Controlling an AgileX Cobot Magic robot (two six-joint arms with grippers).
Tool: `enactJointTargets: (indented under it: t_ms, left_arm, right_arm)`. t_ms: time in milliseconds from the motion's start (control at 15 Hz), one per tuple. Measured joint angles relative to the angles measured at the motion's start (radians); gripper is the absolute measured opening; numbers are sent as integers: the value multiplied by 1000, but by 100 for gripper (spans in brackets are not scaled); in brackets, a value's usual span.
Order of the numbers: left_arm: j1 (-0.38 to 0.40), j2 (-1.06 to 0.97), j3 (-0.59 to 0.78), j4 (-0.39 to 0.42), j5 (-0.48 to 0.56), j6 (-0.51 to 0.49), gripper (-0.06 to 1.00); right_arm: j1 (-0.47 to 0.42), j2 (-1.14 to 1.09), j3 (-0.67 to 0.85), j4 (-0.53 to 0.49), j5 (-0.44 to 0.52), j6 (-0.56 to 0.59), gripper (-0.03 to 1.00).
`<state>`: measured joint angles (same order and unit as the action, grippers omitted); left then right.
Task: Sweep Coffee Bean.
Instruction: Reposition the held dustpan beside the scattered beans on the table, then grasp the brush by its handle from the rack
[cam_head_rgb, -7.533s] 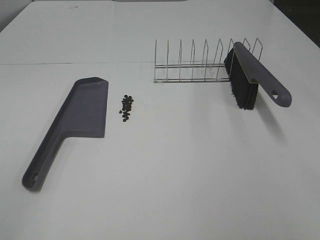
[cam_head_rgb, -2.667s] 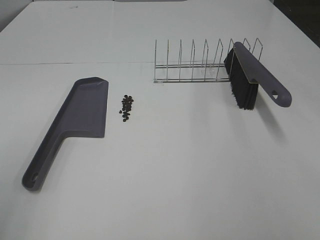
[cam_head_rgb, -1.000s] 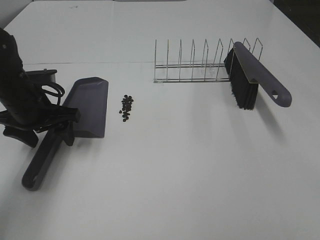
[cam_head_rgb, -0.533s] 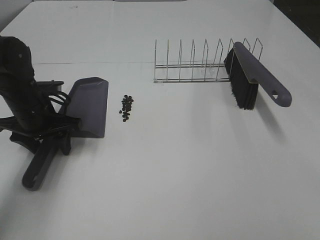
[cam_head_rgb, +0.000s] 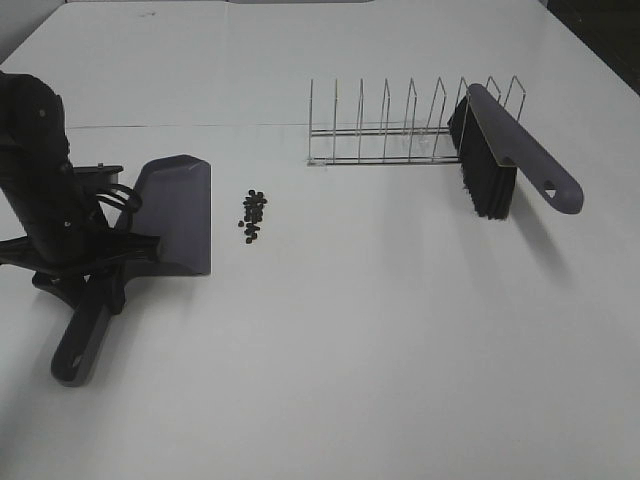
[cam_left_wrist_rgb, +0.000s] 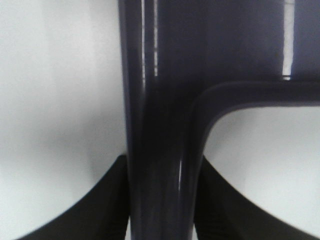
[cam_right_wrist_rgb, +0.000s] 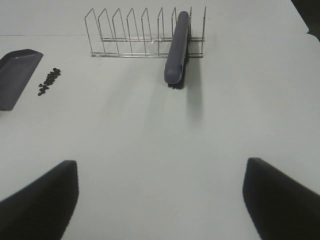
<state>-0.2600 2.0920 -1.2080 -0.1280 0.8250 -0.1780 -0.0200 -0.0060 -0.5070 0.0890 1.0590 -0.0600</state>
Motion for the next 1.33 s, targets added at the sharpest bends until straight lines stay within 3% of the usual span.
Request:
enactJointTargets:
  t_ms: [800, 867, 933, 1067, 1200, 1333]
  left_arm:
    - [0, -226, 10, 50, 28, -27, 32]
    - [0, -226, 10, 50, 29, -27, 32]
    - [0, -226, 10, 50, 30, -27, 32]
    - [0, -226, 10, 51, 30, -27, 32]
    - [0, -226, 10, 51, 29, -27, 32]
    - [0, -226, 10, 52, 25, -27, 32]
  right_arm:
    - [0, 27, -3, 0, -5, 5, 76]
    - [0, 64, -12, -1, -41, 8, 76]
    - [0, 174, -30, 0, -178, 8, 76]
    - [0, 321, -50, 0, -312, 8, 76]
    - [0, 481, -106, 0, -406, 8, 76]
    - [0, 625, -182, 0, -437, 7, 76]
